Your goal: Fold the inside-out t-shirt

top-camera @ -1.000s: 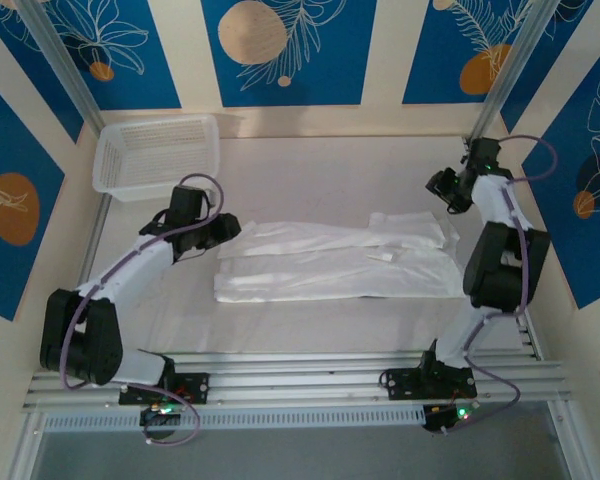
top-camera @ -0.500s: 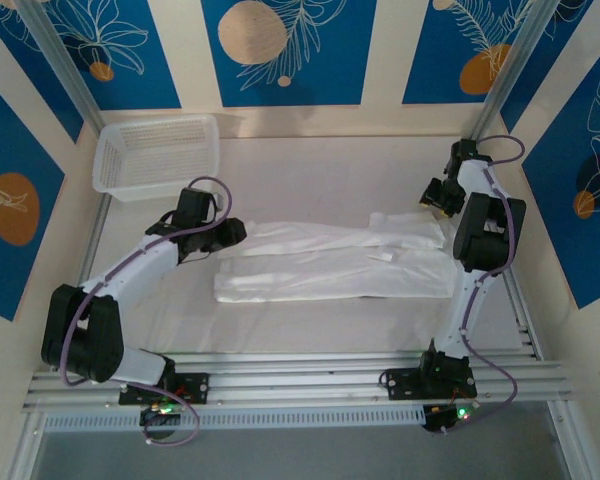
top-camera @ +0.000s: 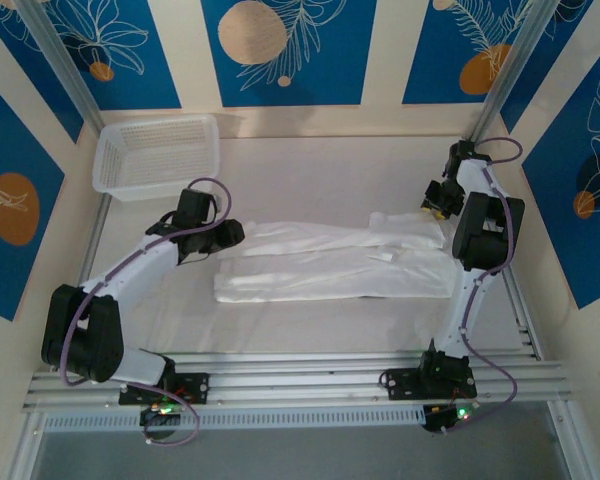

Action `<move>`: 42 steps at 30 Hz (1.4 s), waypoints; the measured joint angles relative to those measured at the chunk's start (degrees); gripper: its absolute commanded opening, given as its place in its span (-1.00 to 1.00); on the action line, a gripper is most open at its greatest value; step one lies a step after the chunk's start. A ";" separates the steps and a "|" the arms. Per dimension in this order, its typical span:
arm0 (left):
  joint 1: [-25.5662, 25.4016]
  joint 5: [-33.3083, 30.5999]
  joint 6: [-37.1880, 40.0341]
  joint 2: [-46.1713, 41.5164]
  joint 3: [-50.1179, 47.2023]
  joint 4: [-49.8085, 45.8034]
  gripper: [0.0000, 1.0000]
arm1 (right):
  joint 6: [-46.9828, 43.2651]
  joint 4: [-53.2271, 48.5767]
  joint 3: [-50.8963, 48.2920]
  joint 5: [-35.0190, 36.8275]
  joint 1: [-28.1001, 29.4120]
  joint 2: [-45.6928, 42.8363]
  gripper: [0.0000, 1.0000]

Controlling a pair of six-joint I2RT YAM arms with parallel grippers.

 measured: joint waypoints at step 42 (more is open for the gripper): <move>-0.39 0.70 -0.04 0.90 0.44 -0.13 -0.07 | 14.86 31.43 -46.62 -13.75 5.46 -43.89 0.11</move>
